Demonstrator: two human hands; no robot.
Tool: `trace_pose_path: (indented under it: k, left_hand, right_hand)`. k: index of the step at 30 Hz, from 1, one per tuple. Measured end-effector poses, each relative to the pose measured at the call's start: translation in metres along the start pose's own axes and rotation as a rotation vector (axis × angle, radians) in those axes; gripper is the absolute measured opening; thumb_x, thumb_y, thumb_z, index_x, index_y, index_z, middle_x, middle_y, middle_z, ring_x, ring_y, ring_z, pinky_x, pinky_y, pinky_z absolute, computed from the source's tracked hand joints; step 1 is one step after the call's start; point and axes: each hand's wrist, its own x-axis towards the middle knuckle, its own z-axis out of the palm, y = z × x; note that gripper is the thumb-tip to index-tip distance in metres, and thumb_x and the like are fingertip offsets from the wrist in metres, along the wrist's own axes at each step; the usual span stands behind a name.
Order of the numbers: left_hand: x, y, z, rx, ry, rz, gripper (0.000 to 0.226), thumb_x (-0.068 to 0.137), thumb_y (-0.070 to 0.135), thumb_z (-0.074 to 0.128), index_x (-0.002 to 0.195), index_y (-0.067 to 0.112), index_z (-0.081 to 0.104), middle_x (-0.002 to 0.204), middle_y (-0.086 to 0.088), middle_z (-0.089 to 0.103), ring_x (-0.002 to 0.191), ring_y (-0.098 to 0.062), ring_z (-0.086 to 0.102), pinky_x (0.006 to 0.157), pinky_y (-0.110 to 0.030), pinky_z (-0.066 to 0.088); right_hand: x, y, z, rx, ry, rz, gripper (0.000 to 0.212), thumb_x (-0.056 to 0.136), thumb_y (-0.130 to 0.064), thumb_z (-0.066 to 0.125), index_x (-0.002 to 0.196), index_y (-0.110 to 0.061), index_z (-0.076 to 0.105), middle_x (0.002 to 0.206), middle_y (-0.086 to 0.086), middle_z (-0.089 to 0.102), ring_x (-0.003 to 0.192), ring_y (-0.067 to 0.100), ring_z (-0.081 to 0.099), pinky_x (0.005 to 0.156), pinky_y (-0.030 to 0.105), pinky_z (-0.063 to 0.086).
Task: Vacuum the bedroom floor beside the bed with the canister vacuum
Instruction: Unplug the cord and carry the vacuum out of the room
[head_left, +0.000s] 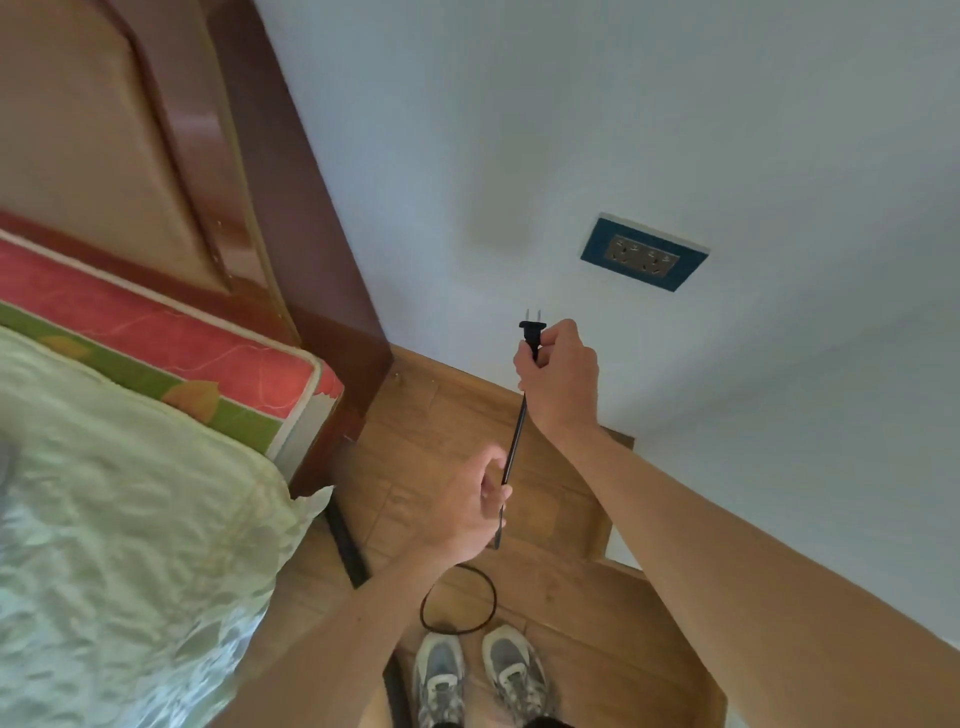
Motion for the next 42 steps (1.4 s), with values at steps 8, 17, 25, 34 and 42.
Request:
trace_pose_path:
  k: [8, 17, 25, 34, 42]
  left_hand:
    - [-0.020, -0.024, -0.016, -0.029, 0.242, -0.072, 0.019, 0.100, 0.010, 0.055, 0.112, 0.021, 0.046, 0.064, 0.010, 0.049, 0.054, 0.001, 0.053, 0.052, -0.012, 0.043]
    - [-0.071, -0.052, -0.030, -0.198, 0.519, -0.127, 0.025, 0.099, 0.005, 0.054, 0.102, 0.025, 0.041, 0.060, 0.011, 0.044, 0.051, 0.001, 0.047, 0.049, -0.011, 0.039]
    - [-0.150, -0.116, -0.037, -0.334, 0.722, -0.214, 0.019, 0.096, 0.007, 0.046, 0.103, 0.025, 0.045, 0.055, 0.003, 0.045, 0.050, -0.014, 0.040, 0.049, -0.022, 0.033]
    - [-0.257, -0.195, -0.021, -0.487, 0.942, -0.378, 0.019, 0.097, 0.005, 0.046, 0.102, 0.023, 0.044, 0.059, 0.006, 0.052, 0.049, -0.005, 0.054, 0.052, -0.019, 0.043]
    - [-0.360, -0.250, -0.004, -0.644, 1.077, -0.494, 0.024, 0.099, 0.006, 0.042, 0.100, 0.030, 0.042, 0.066, -0.005, 0.045, 0.058, -0.018, 0.046, 0.055, -0.024, 0.039]
  right_hand:
    - [-0.005, -0.046, 0.044, -0.010, -0.161, -0.179, 0.015, 0.097, -0.022, 0.059, 0.100, -0.012, 0.048, 0.084, 0.008, 0.070, 0.070, 0.023, 0.068, 0.068, 0.038, 0.059]
    - [-0.048, -0.093, 0.102, -0.002, -0.336, -0.424, 0.015, 0.096, -0.026, 0.061, 0.095, -0.019, 0.049, 0.081, 0.002, 0.068, 0.068, 0.018, 0.067, 0.066, 0.039, 0.060]
    - [-0.137, -0.126, 0.175, 0.012, -0.580, -0.605, 0.017, 0.094, -0.019, 0.064, 0.089, -0.014, 0.048, 0.068, 0.000, 0.062, 0.058, 0.016, 0.063, 0.057, 0.040, 0.052]
    - [-0.288, -0.148, 0.245, 0.006, -0.862, -0.672, 0.015, 0.094, -0.016, 0.062, 0.091, -0.010, 0.048, 0.065, 0.005, 0.064, 0.057, 0.025, 0.064, 0.058, 0.050, 0.051]
    - [-0.422, -0.161, 0.284, -0.003, -1.036, -0.832, 0.017, 0.093, -0.014, 0.063, 0.088, -0.009, 0.048, 0.062, 0.008, 0.063, 0.055, 0.023, 0.063, 0.057, 0.046, 0.050]
